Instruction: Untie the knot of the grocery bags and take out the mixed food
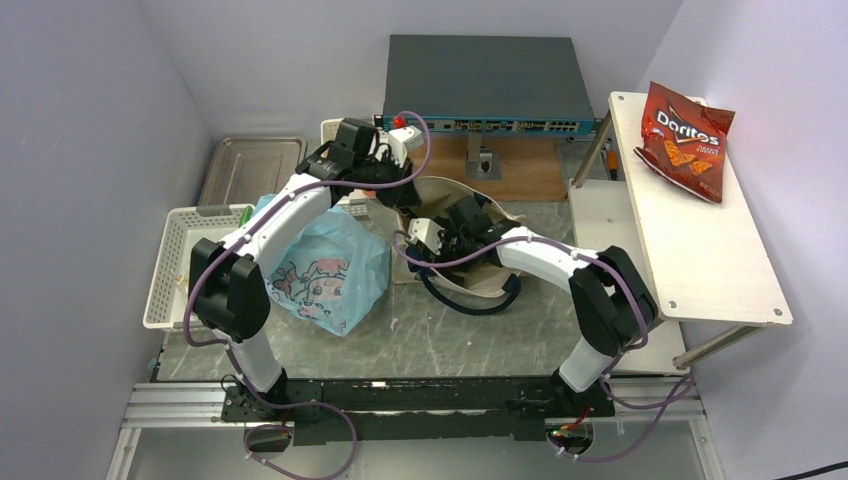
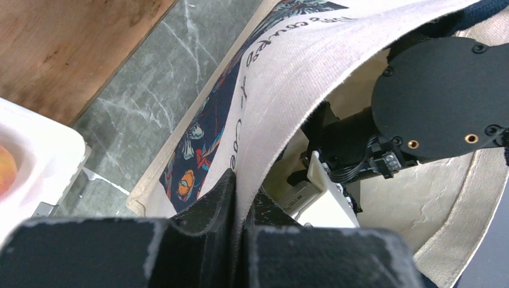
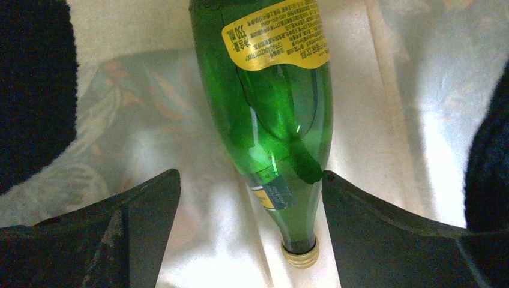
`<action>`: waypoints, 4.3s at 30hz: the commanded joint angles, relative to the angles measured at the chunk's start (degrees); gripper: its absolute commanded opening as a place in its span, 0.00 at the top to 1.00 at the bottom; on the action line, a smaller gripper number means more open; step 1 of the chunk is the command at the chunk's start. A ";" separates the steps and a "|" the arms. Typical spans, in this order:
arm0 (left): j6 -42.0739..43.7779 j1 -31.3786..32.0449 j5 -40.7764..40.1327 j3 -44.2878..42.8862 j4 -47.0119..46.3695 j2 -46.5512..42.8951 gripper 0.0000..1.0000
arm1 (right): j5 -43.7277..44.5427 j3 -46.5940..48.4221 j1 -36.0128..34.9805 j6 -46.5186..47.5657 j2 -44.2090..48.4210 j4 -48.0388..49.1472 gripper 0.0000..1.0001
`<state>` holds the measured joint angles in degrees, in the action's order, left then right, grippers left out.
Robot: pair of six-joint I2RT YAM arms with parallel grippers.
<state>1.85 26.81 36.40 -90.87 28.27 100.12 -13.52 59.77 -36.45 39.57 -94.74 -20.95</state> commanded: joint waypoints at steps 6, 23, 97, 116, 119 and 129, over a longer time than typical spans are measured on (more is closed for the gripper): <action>1.27 -0.80 0.94 -4.73 -0.44 0.82 1.00 | -3.30 5.87 0.53 6.82 -10.94 -2.65 0.13; 1.71 -2.20 1.04 -5.08 -0.57 1.84 1.00 | 0.39 0.16 1.24 8.51 -4.43 -9.80 1.00; 56.36 20.10 -21.37 5.03 -15.67 -13.48 0.66 | -27.44 46.73 12.95 -28.38 14.01 -32.52 1.00; 2.74 8.00 12.69 0.89 -27.50 -14.65 1.00 | -25.49 50.21 16.50 -15.36 23.25 -17.13 0.03; 1.87 7.99 18.05 -2.03 -21.76 -13.33 1.00 | -23.16 52.28 13.98 5.00 24.24 -27.47 0.01; -4.23 7.95 27.19 -13.98 -2.62 -5.95 1.00 | -1.46 50.89 -6.49 44.74 25.13 -44.87 0.03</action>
<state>3.09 34.96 55.94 -98.59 23.31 93.27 -23.33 108.97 -39.13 65.43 -69.34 -57.91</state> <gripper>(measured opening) 0.726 0.985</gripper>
